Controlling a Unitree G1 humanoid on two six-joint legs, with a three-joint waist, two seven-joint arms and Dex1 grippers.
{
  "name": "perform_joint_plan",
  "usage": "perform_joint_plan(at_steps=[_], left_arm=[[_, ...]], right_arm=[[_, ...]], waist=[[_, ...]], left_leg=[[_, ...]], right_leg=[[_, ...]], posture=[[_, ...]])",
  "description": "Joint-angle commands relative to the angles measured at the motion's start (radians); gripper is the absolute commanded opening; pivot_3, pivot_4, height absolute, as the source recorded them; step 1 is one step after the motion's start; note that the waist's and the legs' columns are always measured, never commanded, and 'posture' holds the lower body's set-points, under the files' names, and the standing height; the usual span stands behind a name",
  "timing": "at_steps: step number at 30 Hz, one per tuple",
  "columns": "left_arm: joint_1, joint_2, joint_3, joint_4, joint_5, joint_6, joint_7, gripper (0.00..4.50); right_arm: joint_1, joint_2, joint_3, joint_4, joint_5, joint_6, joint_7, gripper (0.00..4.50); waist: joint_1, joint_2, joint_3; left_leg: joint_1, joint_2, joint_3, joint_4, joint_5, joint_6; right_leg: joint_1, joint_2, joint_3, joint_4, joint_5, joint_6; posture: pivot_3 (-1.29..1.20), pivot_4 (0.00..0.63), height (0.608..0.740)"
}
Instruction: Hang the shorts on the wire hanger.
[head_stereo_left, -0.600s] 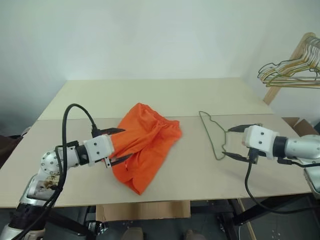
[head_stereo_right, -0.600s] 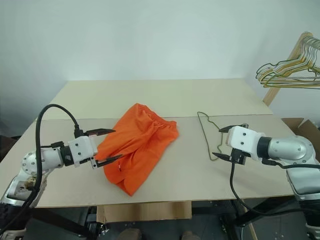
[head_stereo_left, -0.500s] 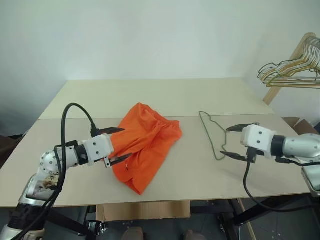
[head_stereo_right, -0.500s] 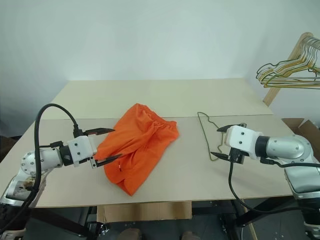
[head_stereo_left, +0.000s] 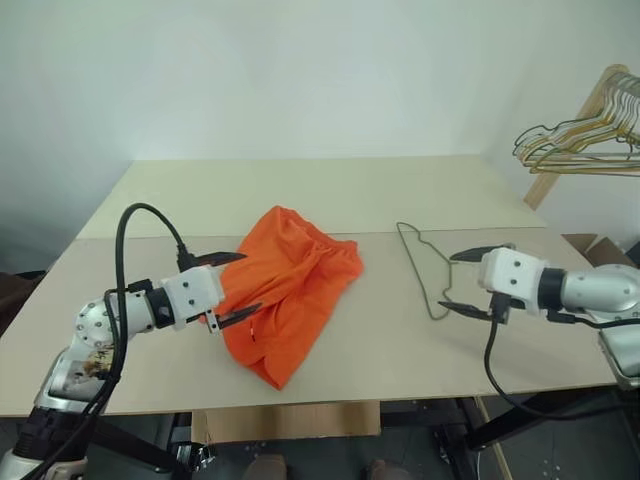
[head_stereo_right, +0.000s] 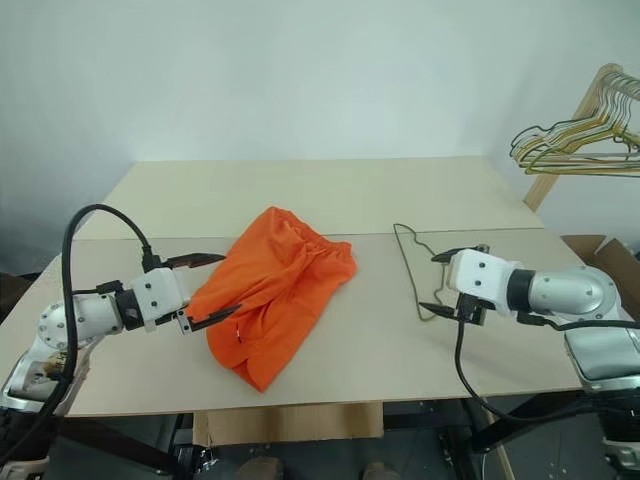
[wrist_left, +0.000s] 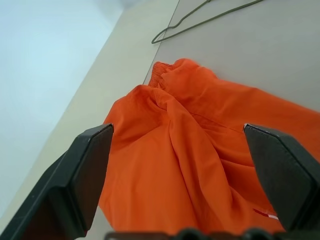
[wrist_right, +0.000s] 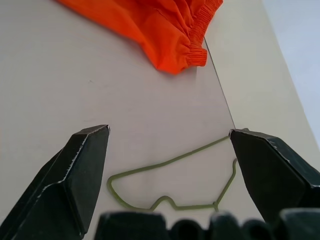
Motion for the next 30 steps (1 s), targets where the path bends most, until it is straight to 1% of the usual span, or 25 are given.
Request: perform_joint_plan(at_steps=[1, 6, 9, 11, 13, 14, 17, 19, 22, 26, 28, 30], left_arm=[[0.026, 0.033, 0.006, -0.035, -0.005, 0.017, -0.028, 4.50], [0.089, 0.060, -0.007, -0.068, -0.037, 0.050, -0.086, 4.50], [0.104, 0.073, -0.006, -0.083, -0.059, 0.079, -0.115, 4.50], [0.107, 0.072, -0.013, -0.101, -0.071, 0.100, -0.130, 4.50], [0.102, 0.051, -0.036, -0.122, -0.072, 0.124, -0.123, 4.50], [0.101, 0.039, -0.046, -0.132, -0.080, 0.139, -0.120, 4.50], [0.108, 0.017, -0.091, -0.189, -0.133, 0.264, -0.131, 4.50], [0.109, 0.023, -0.124, -0.222, -0.161, 0.367, -0.142, 4.50], [0.094, 0.048, -0.167, -0.254, -0.179, 0.510, -0.150, 4.50], [0.095, 0.082, -0.203, -0.269, -0.140, 0.538, -0.163, 4.50], [0.102, 0.108, -0.244, -0.252, -0.074, 0.488, -0.173, 4.50], [0.088, 0.110, -0.282, -0.218, -0.011, 0.462, -0.152, 4.50]], right_arm=[[-0.064, 0.001, 0.021, 0.039, -0.051, -0.061, -0.008, 4.44], [-0.199, 0.049, 0.141, 0.178, -0.197, -0.246, -0.034, 4.44], [-0.303, 0.091, 0.244, 0.324, -0.390, -0.433, -0.149, 4.44], [-0.401, 0.141, 0.318, 0.463, -0.521, -0.536, -0.261, 4.44], [-0.485, 0.204, 0.369, 0.588, -0.578, -0.602, -0.325, 4.44], [-0.511, 0.224, 0.385, 0.632, -0.589, -0.628, -0.338, 4.44], [-0.563, 0.272, 0.418, 0.736, -0.609, -0.683, -0.364, 4.44], [-0.586, 0.292, 0.433, 0.780, -0.632, -0.701, -0.392, 4.44], [-0.595, 0.320, 0.429, 0.799, -0.615, -0.706, -0.396, 4.44], [-0.591, 0.333, 0.423, 0.784, -0.609, -0.694, -0.398, 4.44], [-0.583, 0.334, 0.418, 0.770, -0.604, -0.689, -0.396, 4.44], [-0.575, 0.333, 0.414, 0.756, -0.600, -0.680, -0.395, 4.44]], waist=[[-0.004, 0.000, 0.000], [-0.018, 0.000, 0.000], [-0.027, 0.000, 0.000], [-0.034, 0.001, 0.000], [-0.043, 0.001, 0.000], [-0.048, 0.001, 0.000], [-0.050, 0.000, 0.000], [-0.050, 0.000, 0.000], [-0.053, 0.000, 0.000], [-0.057, 0.000, 0.001], [-0.058, 0.001, 0.001], [-0.058, 0.001, 0.001]], left_leg=[[0.000, 0.000, 0.000, 0.000, 0.000, 0.000], [0.001, 0.000, 0.002, 0.000, 0.000, 0.000], [0.001, 0.001, 0.002, -0.001, 0.000, 0.000], [0.002, 0.000, 0.003, -0.001, 0.000, 0.000], [0.002, 0.000, 0.003, -0.001, 0.000, 0.000], [0.002, 0.000, 0.003, -0.001, 0.000, 0.000], [0.002, 0.000, 0.003, -0.002, 0.000, 0.000], [0.001, 0.000, 0.003, -0.002, 0.000, 0.000], [0.001, 0.000, 0.002, -0.002, 0.000, 0.000], [0.003, 0.000, 0.002, -0.003, 0.000, 0.000], [0.003, 0.000, 0.002, -0.003, 0.000, 0.000], [0.003, 0.000, 0.002, -0.003, 0.000, 0.000]], right_leg=[[0.000, 0.000, 0.000, 0.000, 0.000, 0.000], [0.000, 0.000, 0.001, 0.000, 0.000, 0.000], [0.000, 0.000, 0.001, 0.001, 0.000, 0.000], [0.000, 0.000, 0.002, 0.001, 0.000, 0.000], [-0.001, 0.000, 0.002, 0.001, 0.000, 0.000], [-0.001, 0.000, 0.003, 0.001, 0.000, 0.000], [-0.001, 0.000, 0.003, 0.000, 0.000, 0.000], [-0.001, -0.001, 0.003, 0.000, 0.000, 0.000], [-0.001, -0.001, 0.003, 0.000, 0.000, 0.000], [-0.001, -0.001, 0.003, 0.001, 0.000, 0.000], [0.000, -0.001, 0.003, 0.001, 0.000, 0.000], [0.000, -0.001, 0.004, 0.001, 0.000, 0.000]], posture=[[0.11, 0.000, 0.740], [0.09, 0.000, 0.740], [0.08, 0.000, 0.740], [0.08, 0.000, 0.740], [0.09, 0.000, 0.740], [0.10, 0.000, 0.740], [0.11, 0.000, 0.740], [0.12, 0.000, 0.740], [0.12, 0.000, 0.740], [0.10, 0.000, 0.740], [0.09, 0.000, 0.740], [0.08, 0.000, 0.740]])
